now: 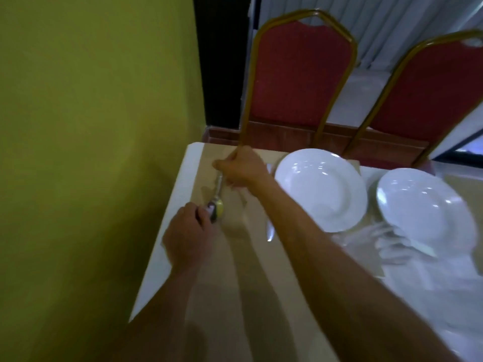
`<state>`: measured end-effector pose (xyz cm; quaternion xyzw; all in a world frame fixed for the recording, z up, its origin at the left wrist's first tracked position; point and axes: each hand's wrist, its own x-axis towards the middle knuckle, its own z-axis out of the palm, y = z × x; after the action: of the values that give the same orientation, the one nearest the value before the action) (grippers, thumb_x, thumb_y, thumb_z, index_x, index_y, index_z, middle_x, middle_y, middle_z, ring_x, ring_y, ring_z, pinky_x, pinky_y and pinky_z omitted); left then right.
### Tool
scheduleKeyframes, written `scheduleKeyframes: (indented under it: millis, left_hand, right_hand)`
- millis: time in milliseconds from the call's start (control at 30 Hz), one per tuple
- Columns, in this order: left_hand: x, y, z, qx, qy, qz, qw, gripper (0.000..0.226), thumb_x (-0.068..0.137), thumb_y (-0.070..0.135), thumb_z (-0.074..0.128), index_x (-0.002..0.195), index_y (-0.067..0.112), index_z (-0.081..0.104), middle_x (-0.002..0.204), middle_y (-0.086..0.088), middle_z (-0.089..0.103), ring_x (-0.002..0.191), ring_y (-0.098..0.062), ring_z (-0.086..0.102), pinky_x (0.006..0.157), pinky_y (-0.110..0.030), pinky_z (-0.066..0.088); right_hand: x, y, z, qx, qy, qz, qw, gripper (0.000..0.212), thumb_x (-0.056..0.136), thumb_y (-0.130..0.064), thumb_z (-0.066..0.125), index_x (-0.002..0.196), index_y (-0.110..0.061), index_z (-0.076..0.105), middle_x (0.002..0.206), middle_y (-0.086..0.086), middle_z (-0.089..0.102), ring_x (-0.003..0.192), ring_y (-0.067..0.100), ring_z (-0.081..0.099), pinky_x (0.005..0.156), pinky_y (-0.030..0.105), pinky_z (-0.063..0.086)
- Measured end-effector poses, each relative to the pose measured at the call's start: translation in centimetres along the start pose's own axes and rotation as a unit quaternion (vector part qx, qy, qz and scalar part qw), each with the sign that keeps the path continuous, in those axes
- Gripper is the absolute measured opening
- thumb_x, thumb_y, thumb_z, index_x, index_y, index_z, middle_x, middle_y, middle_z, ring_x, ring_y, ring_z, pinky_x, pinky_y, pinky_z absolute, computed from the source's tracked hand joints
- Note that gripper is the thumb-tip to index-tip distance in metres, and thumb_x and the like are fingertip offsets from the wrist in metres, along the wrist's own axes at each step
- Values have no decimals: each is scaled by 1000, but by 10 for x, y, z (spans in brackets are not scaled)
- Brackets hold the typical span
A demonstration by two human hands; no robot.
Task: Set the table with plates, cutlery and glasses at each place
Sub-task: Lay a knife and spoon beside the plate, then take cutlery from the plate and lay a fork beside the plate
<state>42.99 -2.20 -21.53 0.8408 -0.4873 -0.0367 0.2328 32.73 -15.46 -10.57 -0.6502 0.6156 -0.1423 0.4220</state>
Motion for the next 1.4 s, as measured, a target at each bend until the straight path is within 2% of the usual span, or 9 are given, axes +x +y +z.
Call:
scheduleKeyframes:
  millis: [100, 333, 467, 533, 633, 733, 900, 1167, 1400]
  left_hand:
    - [-3, 8, -7, -9, -33, -4, 999, 27, 98, 34, 49, 74, 22, 46, 67, 1, 49, 60, -24, 53, 48, -28, 33]
    - [-16, 28, -64, -197, -137, -125, 963, 7, 98, 20, 49, 94, 18, 55, 94, -5, 59, 88, -24, 53, 72, -31, 35]
    - [-62, 37, -100, -270, -111, -159, 943, 12, 96, 21, 51, 102, 19, 61, 96, -1, 60, 93, -24, 58, 75, -31, 42]
    - [-92, 51, -112, -283, -170, -155, 931, 9, 97, 23, 55, 102, 23, 62, 96, 0, 64, 89, -20, 61, 69, -30, 45]
    - [-133, 74, -121, -341, -251, -156, 892, 5, 94, 24, 62, 95, 28, 65, 96, 1, 70, 87, -16, 66, 70, -33, 53]
    - [-171, 94, -127, -354, -299, -154, 872, 10, 92, 19, 63, 94, 27, 67, 94, 2, 72, 82, -16, 68, 69, -36, 55]
    - [-231, 132, -136, -357, -336, -152, 858, 10, 90, 9, 60, 93, 16, 68, 94, -10, 74, 70, -16, 64, 63, -27, 47]
    - [-328, 188, -133, -312, -415, -120, 846, 12, 93, 14, 58, 99, 17, 68, 93, -1, 75, 72, -12, 68, 71, -29, 51]
    - [-383, 206, -118, -295, -445, -115, 838, 11, 91, 9, 59, 95, 16, 68, 93, -8, 75, 67, -14, 67, 66, -26, 51]
  right_hand:
    - [-68, -1, -11, 68, -24, 30, 997, 33, 90, -35, 68, 87, -2, 71, 86, 14, 75, 80, 29, 74, 79, 47, 61]
    - [-176, 52, -52, 36, 11, 95, 995, 26, 89, -33, 67, 95, -8, 68, 87, 7, 73, 73, 17, 72, 77, 39, 63]
    - [-219, 69, -73, 62, 40, 104, 992, 19, 92, -24, 64, 83, -8, 67, 88, 10, 73, 74, 18, 73, 56, 22, 57]
    - [-235, 74, -76, 79, 47, 98, 991, 16, 93, -23, 62, 85, -9, 65, 88, 8, 72, 75, 18, 72, 47, 14, 47]
    - [-254, 83, -79, 87, 57, 81, 991, 14, 91, -25, 63, 91, -11, 64, 86, 2, 71, 72, 16, 72, 51, 16, 48]
    - [-278, 92, -86, 104, 56, 70, 990, 15, 91, -28, 65, 90, -13, 65, 86, 0, 71, 67, 12, 72, 53, 19, 51]
    - [-329, 125, -106, 114, 39, 70, 990, 16, 89, -31, 65, 92, -16, 66, 86, -2, 72, 65, 11, 73, 68, 32, 61]
    - [-412, 227, -149, 96, 33, 134, 986, 15, 87, -25, 62, 84, -11, 67, 77, 6, 74, 55, 13, 69, 49, 21, 50]
    - [-437, 319, -181, 32, 36, 198, 979, 17, 83, -13, 61, 85, -3, 75, 84, 16, 75, 79, 31, 73, 72, 40, 60]
